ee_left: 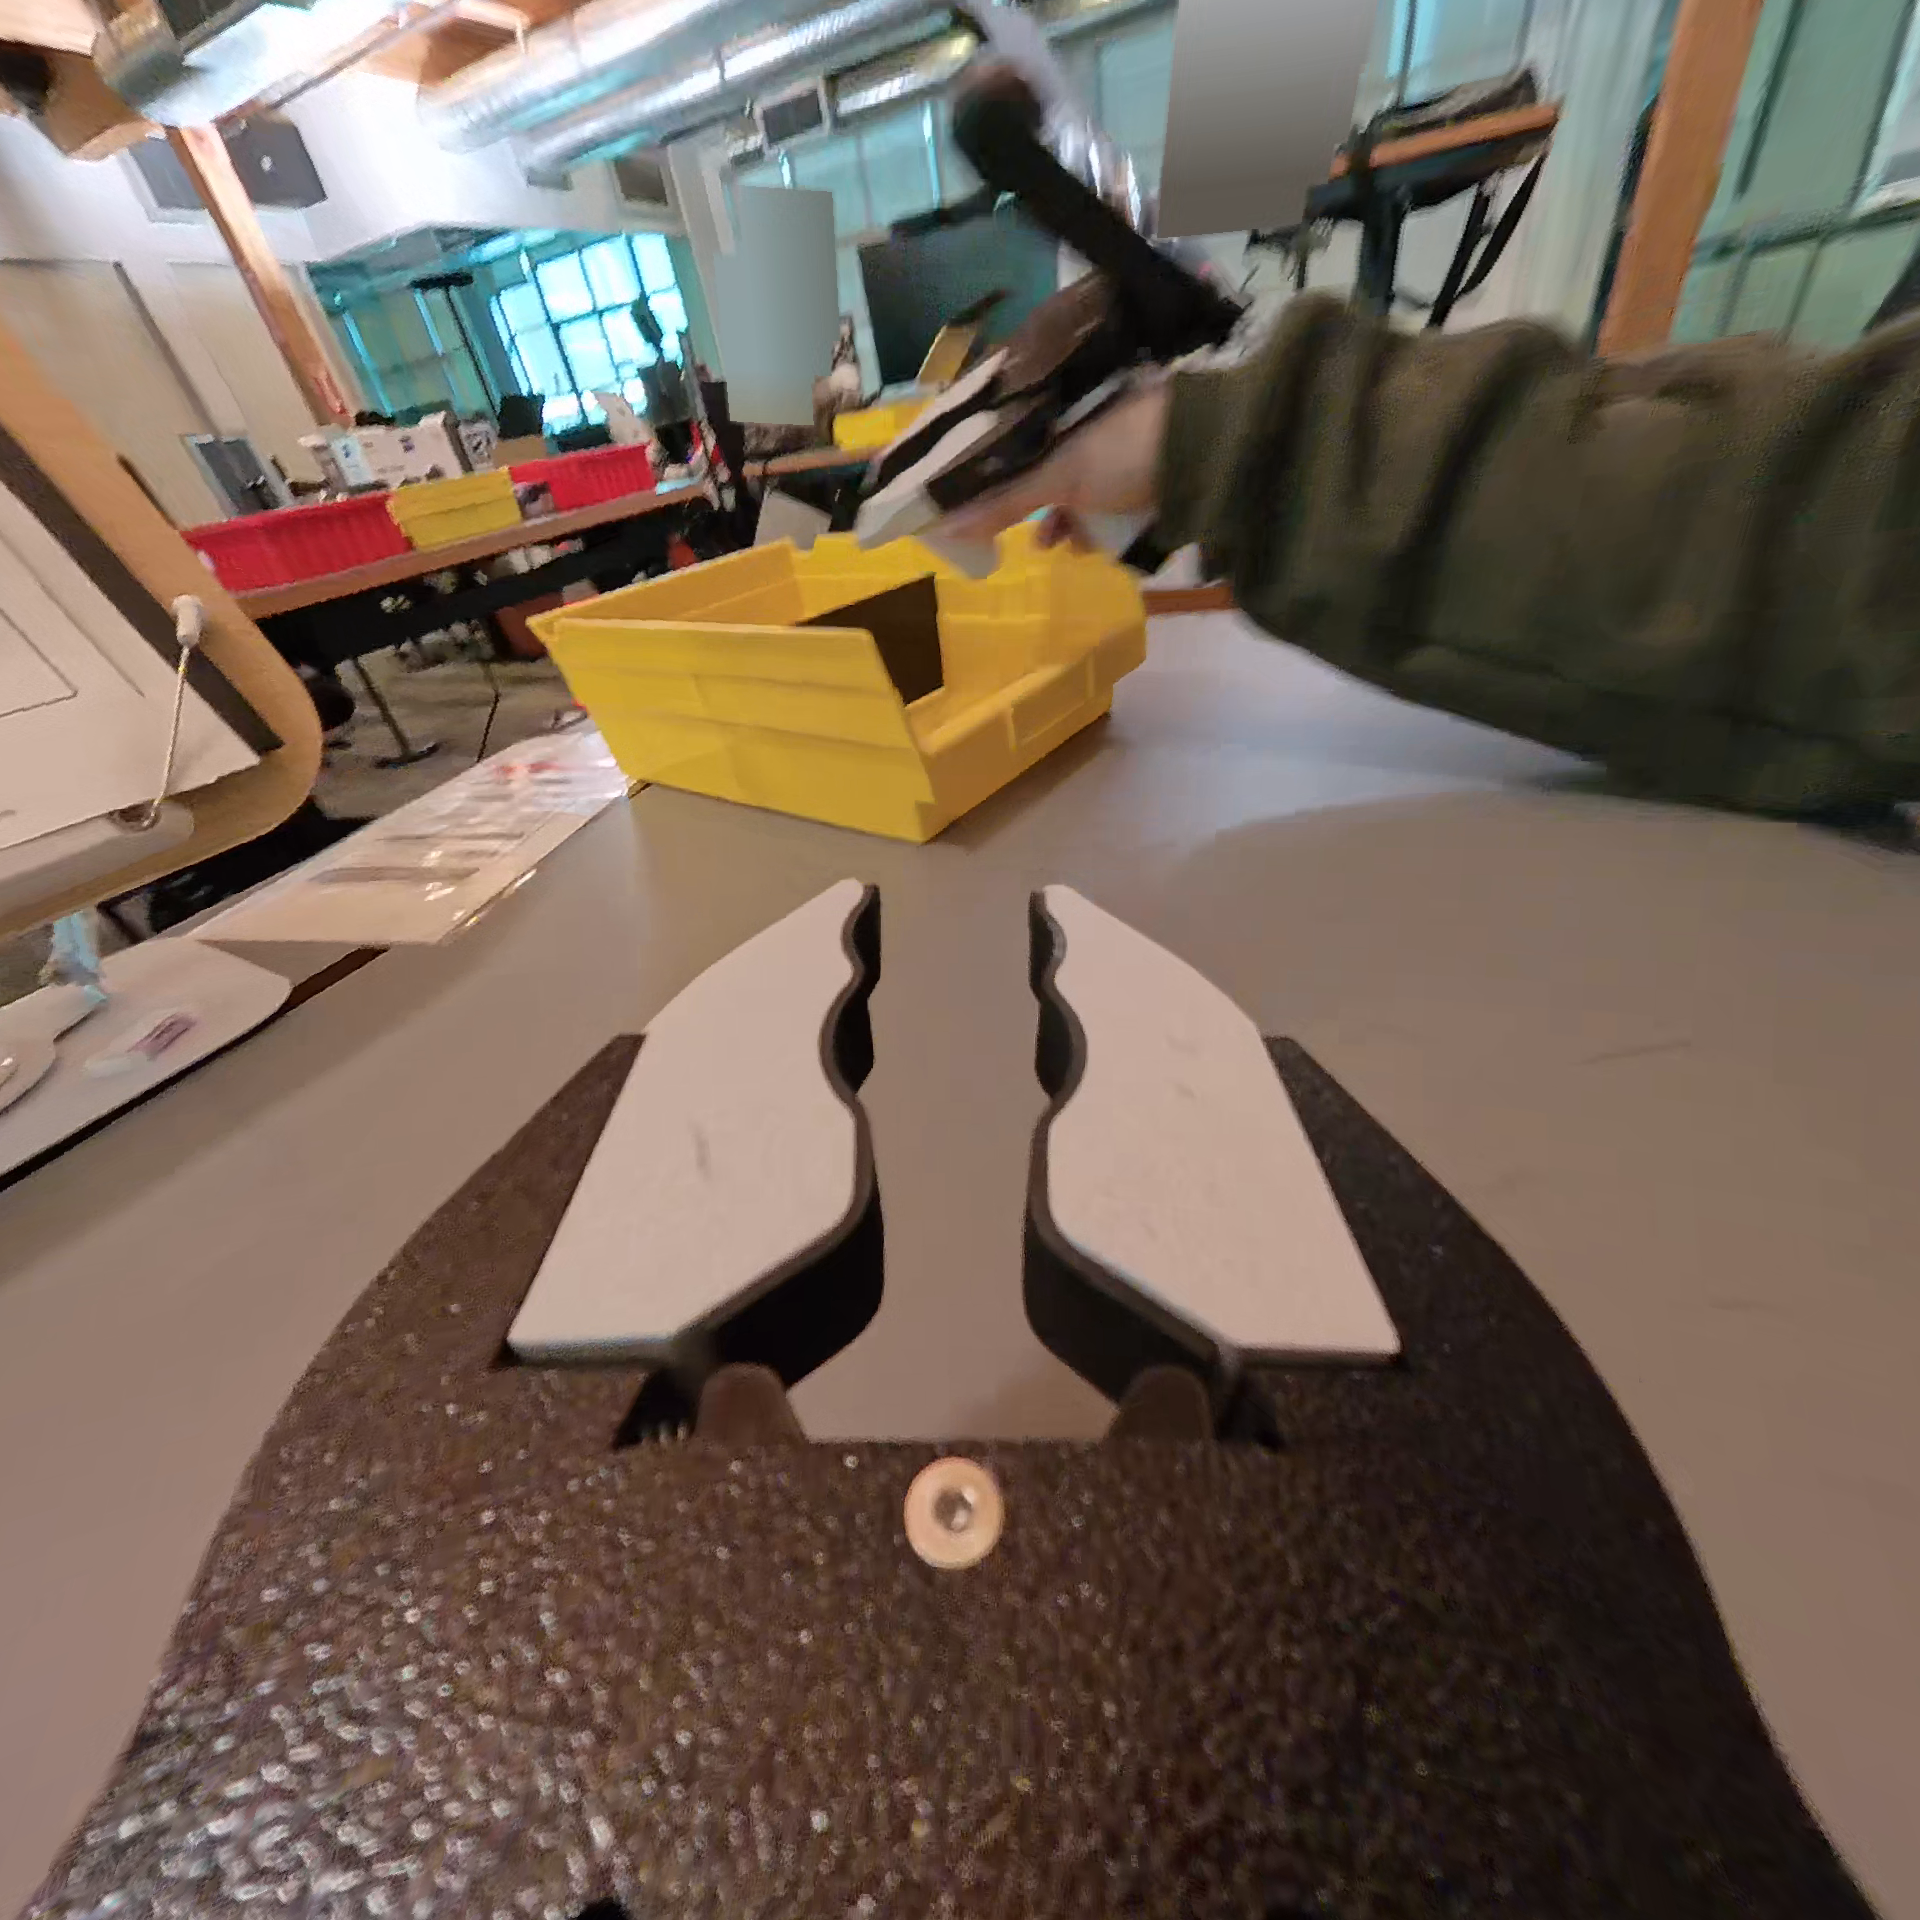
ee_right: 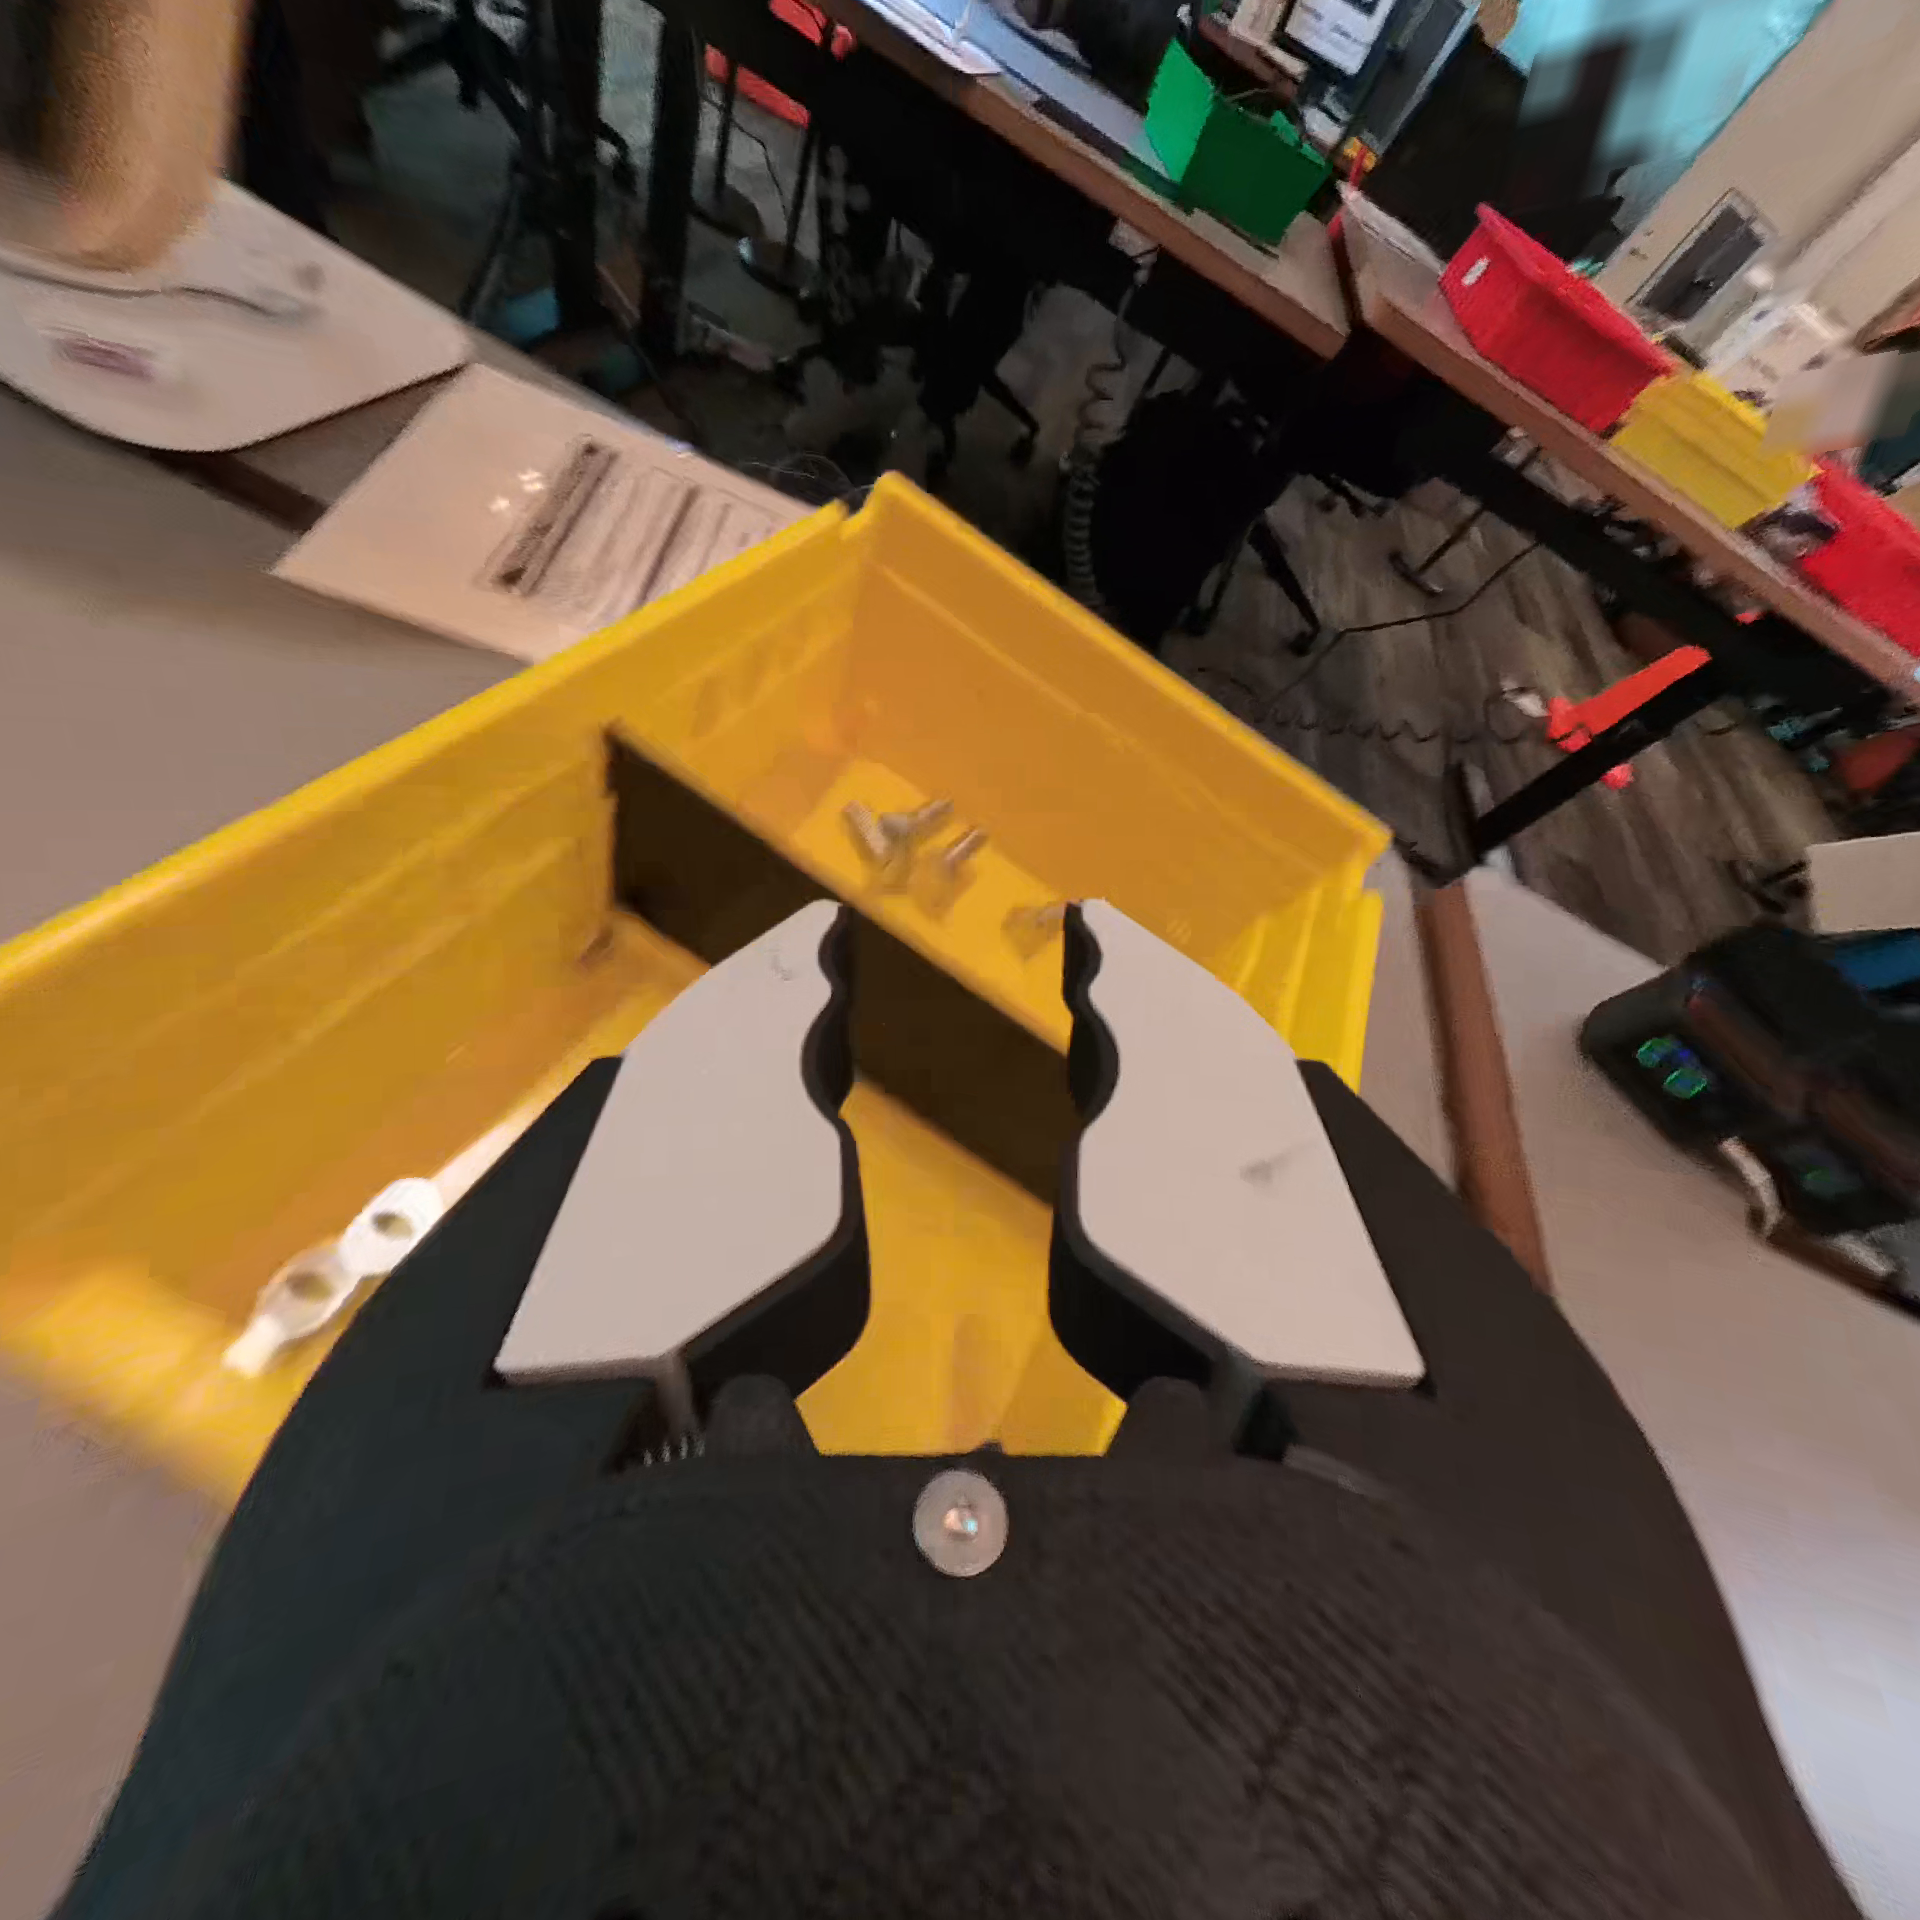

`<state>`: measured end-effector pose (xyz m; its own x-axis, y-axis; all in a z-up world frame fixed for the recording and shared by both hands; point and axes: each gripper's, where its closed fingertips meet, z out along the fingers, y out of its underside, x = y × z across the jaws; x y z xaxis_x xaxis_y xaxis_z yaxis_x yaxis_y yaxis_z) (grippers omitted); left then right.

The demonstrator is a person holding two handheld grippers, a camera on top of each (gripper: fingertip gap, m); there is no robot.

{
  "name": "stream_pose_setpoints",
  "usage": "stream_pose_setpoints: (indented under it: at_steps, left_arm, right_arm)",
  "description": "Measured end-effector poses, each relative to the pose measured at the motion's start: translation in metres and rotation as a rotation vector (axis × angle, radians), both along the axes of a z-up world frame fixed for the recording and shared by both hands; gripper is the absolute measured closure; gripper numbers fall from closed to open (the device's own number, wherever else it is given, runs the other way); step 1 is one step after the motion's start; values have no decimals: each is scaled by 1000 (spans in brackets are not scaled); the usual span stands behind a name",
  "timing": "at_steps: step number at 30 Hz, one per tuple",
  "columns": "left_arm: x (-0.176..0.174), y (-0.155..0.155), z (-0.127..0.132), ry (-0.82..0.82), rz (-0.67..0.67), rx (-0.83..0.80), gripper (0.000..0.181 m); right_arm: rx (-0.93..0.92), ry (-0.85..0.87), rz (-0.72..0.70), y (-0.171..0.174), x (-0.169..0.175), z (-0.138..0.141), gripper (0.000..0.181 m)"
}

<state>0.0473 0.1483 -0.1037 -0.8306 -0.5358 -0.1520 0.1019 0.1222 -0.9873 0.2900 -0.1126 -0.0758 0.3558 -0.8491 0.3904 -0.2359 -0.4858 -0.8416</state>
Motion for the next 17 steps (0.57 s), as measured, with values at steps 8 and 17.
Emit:
stream_pose_setpoints:
  at_steps: [8, 17]
  left_arm:
    - [57, -59, -8, 288, 137, 9, 131]
    - [178, -167, 5, 712, 293, 233, 105]
  right_arm:
    - [232, 12, 32, -20, -171, -20, 139]
    - [257, -33, -66, -59, -206, -22, 126]
